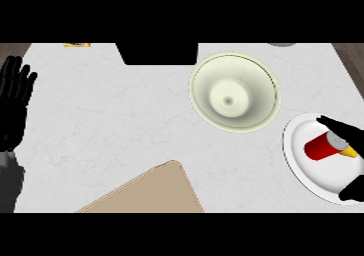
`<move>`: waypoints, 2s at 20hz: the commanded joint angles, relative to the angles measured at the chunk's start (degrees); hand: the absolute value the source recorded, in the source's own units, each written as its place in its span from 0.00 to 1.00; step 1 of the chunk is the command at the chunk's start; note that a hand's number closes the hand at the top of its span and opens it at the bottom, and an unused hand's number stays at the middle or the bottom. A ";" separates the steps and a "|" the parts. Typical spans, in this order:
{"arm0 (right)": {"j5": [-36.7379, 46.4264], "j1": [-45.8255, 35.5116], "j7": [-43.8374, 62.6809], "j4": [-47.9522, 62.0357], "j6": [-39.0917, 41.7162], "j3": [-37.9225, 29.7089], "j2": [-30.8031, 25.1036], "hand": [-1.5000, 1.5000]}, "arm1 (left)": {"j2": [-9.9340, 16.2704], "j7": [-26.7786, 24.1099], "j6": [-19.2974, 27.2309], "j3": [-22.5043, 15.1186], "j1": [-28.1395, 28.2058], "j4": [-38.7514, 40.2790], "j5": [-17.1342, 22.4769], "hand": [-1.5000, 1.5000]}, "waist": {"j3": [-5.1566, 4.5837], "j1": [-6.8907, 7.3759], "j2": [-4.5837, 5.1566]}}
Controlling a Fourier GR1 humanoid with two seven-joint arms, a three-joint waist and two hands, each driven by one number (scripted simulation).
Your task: Pick the can from the plate and place it in the bowl
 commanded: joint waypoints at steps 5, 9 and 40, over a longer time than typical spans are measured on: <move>6.57 -3.74 -4.25 8.55 -1.10 -1.13 3.39 0.00 | -2.92 0.82 0.81 -1.03 2.39 -3.71 -2.58 0.50 | 0.00 0.07 0.00; 8.15 -4.95 -4.74 12.40 -1.81 -1.64 4.54 0.00 | -0.41 -0.88 -3.29 2.63 3.18 -1.56 0.33 0.50 | 0.00 0.14 0.01; 20.03 -26.48 -42.63 53.08 -16.59 -7.03 -15.40 1.00 | -2.97 0.56 -2.90 -0.12 -6.22 1.36 -1.65 0.50 | 0.64 5.40 2.36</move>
